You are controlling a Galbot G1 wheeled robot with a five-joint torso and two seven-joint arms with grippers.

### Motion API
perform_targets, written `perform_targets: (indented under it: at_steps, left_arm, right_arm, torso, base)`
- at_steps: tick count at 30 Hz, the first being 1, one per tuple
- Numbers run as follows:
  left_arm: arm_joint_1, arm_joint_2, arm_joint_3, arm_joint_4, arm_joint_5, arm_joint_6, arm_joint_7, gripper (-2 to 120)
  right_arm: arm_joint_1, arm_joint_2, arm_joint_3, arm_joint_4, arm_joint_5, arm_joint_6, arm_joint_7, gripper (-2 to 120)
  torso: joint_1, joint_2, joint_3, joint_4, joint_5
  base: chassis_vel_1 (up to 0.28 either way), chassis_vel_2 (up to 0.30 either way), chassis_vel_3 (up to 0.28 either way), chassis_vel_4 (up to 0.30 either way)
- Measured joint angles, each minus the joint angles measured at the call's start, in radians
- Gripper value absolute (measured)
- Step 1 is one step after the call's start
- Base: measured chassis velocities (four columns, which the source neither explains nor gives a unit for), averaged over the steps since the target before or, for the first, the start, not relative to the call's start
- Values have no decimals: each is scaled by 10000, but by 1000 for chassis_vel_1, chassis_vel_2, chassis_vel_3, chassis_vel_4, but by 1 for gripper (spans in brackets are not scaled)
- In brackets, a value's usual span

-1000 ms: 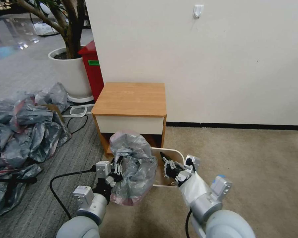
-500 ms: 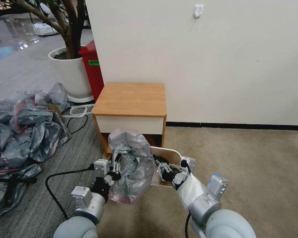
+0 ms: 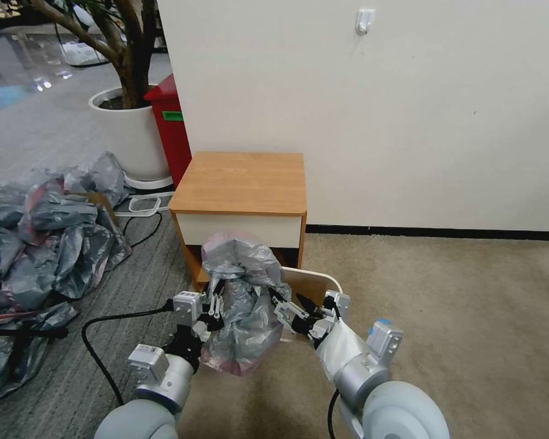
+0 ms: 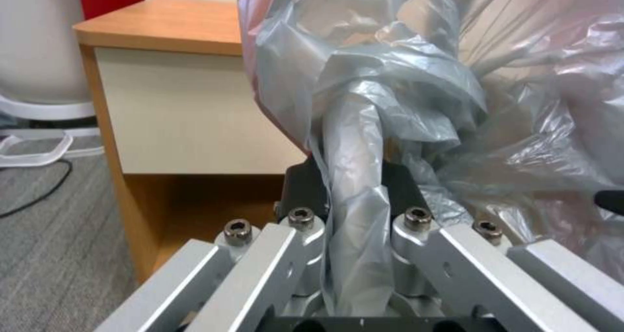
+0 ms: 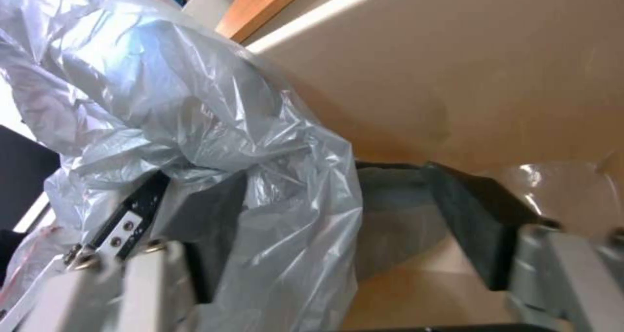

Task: Pick up the garbage bag from the table and place it over the trash can.

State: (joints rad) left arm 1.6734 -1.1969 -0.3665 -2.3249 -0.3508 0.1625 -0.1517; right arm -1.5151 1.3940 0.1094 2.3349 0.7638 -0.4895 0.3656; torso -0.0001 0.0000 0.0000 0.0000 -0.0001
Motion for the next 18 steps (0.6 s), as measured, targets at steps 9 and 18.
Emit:
perform_targets:
  at_steps: [9,18]
  left_arm:
    - [59,-28,25,-35,-53,12,-27,9]
    - [84,-20,32,-108,-408,298,-329,9]
  right_arm:
    - [-39,176,-168,-78,-130,148,-39,39]
    - [-74,173,-245,-56,-340,248,-76,5]
  torso:
    - [0,0,0,0,1]
    - [0,0,0,0,1]
  base:
    - [0,0,0,0]
    - [0,0,0,0]
